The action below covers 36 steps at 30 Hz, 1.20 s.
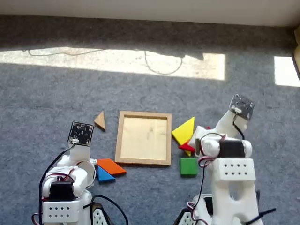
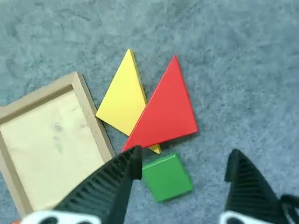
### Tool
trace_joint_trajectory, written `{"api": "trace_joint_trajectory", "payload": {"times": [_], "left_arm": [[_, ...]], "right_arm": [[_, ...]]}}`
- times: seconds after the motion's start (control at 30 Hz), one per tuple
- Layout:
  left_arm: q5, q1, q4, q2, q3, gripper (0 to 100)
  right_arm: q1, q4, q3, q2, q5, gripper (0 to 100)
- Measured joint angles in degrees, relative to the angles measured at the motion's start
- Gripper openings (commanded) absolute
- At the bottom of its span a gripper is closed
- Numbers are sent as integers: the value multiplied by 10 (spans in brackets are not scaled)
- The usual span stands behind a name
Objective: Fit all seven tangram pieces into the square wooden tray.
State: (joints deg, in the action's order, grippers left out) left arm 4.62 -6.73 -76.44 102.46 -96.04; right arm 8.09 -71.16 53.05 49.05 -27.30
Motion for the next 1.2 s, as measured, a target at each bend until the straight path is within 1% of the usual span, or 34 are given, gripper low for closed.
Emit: {"api": "trace_joint_trajectory", "payload": {"times": [0.17, 0.23, 0.43, 0.53, 0.8, 1.2], "left_arm": [[0, 0, 0, 0, 0, 7], [0, 0, 0, 0, 0, 7], [0, 0, 0, 0, 0, 7], [0, 0, 0, 0, 0, 7], [0, 0, 0, 0, 0, 7], [0, 0, 0, 0, 0, 7]], "right_arm": [[32, 0, -54, -108, -72, 392], [33, 8, -73, -146, -98, 392], [33, 98, -91, -247, -152, 392], [33, 125, -91, -286, -177, 392], [-1, 165, -102, -360, -193, 392], [-1, 191, -119, -438, -193, 390]]}}
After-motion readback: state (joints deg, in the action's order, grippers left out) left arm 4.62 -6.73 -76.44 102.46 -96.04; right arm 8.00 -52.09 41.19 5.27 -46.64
